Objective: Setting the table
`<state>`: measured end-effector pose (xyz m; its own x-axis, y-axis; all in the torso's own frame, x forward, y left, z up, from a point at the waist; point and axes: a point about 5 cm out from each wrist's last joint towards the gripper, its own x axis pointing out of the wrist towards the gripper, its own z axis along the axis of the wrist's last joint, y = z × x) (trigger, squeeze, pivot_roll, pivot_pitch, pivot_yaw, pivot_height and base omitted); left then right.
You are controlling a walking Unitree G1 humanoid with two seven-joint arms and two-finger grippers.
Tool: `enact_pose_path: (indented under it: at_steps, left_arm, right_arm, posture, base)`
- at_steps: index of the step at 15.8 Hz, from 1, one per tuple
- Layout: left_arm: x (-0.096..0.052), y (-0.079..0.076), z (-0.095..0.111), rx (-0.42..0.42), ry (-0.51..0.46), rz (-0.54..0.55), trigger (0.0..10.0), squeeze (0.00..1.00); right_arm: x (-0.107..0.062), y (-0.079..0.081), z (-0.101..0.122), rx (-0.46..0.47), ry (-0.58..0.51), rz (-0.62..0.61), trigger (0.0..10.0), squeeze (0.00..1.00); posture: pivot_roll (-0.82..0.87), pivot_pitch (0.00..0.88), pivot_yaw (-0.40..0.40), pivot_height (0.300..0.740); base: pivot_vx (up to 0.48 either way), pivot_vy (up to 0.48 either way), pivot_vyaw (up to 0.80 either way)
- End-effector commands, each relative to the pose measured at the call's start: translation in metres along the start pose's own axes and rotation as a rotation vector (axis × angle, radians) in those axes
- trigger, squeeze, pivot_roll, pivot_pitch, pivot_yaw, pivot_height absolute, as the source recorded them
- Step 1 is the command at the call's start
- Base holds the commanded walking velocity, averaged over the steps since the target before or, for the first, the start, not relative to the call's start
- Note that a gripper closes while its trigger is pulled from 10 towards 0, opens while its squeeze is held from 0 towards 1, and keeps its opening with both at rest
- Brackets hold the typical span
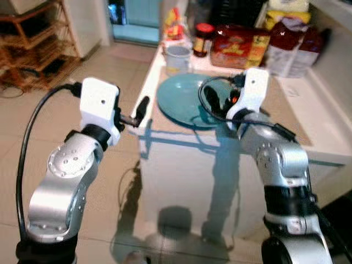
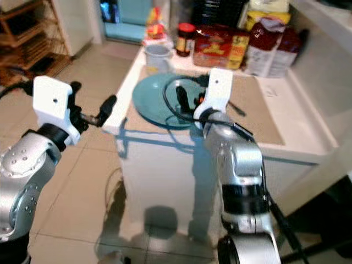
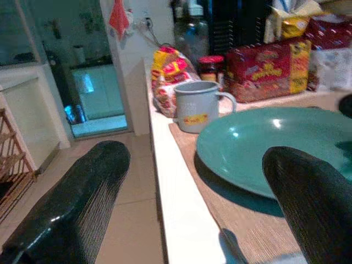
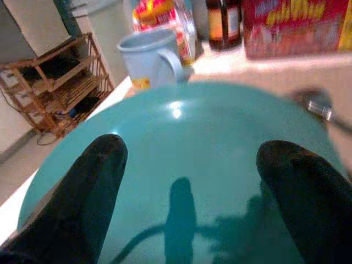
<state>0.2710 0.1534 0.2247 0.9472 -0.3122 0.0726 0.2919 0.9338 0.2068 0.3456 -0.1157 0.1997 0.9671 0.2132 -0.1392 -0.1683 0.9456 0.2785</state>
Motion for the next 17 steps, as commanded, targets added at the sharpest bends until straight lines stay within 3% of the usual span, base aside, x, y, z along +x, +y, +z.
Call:
enact_pose_path:
  at_steps: [1,5,10,13,17]
  left_arm:
    - [0.0,-0.011,0.003,0.007,-0.015,-0.079,10.0,0.0]
    - [-0.007,-0.017,0.002,0.008,0.003,-0.187,10.0,0.0]
    - [-0.01,-0.021,0.001,0.012,0.017,-0.235,10.0,0.0]
    - [-0.01,-0.021,0.001,0.007,0.019,-0.247,10.0,0.0]
    - [-0.011,-0.026,0.002,-0.013,0.014,-0.296,10.0,0.0]
  right_arm:
    - [0.005,-0.01,0.01,0.054,0.011,-0.043,10.0,0.0]
    - [0.017,-0.012,0.015,0.067,0.064,-0.096,10.0,0.0]
    - [0.03,-0.039,0.011,0.054,0.11,-0.255,10.0,0.0]
    - [0.032,-0.044,0.011,0.044,0.128,-0.279,10.0,0.0]
    - [0.038,-0.034,-0.006,0.333,0.238,-0.18,10.0,0.0]
  posture:
    - [0.07,0.002,-0.048,0.74]
    - [0.07,0.006,-0.051,0.74]
    - [0.08,0.012,-0.051,0.74]
    - [0.08,0.012,-0.051,0.74]
    - [0.08,0.012,-0.051,0.74]
  base:
    - [0.0,0.0,0.0]
    - [0.0,0.0,0.0]
    - [0.0,0.0,0.0]
    - [0.0,0.0,0.0]
    - [0.0,0.0,0.0]
